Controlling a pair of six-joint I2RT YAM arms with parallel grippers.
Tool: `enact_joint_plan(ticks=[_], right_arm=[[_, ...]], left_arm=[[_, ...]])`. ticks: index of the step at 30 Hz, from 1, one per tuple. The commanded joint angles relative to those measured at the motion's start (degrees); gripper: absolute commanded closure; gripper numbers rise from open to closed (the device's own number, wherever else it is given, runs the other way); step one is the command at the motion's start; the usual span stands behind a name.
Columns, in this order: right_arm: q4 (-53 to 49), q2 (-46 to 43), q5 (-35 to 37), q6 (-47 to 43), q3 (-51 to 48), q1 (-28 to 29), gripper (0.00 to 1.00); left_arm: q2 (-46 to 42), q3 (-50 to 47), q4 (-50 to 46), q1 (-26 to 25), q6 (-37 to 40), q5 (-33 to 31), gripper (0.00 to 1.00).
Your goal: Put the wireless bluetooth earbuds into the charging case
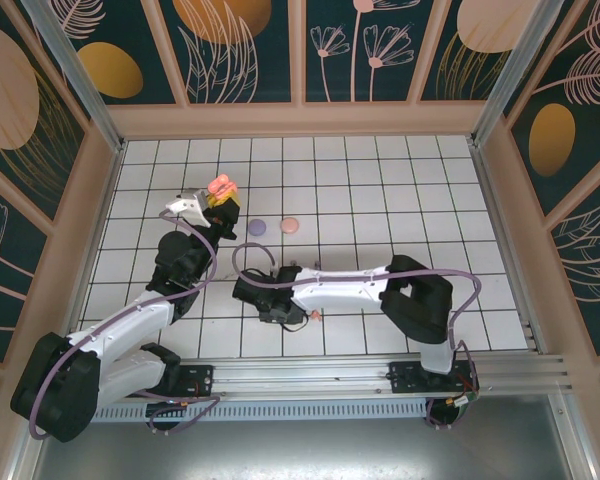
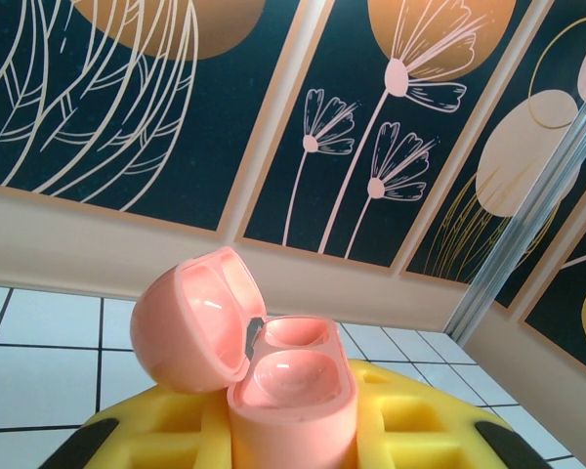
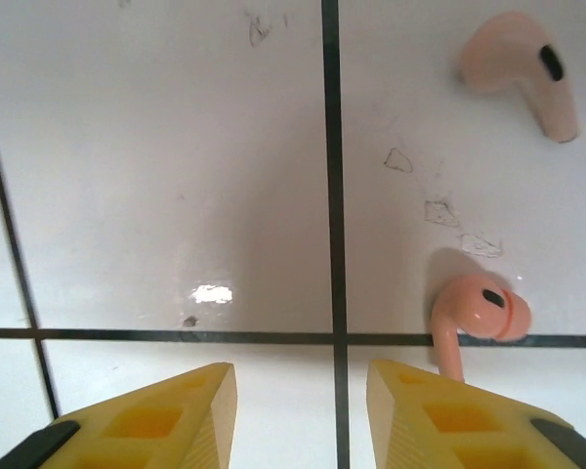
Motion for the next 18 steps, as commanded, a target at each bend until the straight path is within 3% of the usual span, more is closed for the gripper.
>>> enact_joint_plan(ticks=[1,7,18], right_arm=[[-6.2,-3.1,2.6,3.8,0.5,-0.3,0.58],[-6.7,-3.4,2.5,6.7,-2.9,-2.0,0.45],[-5.0,-1.0,1.8,7.0,-3.3,-4.2,0.44]], left_arm=[[-0.2,1.2,1.9,-0.2,0.1,-0.6,1.00],[0.1,1.2,2.5,-0.3,-0.1,-0.3,1.00],[0.4,1.1,2.8,-0.2,-0.2,-0.1,1.00]])
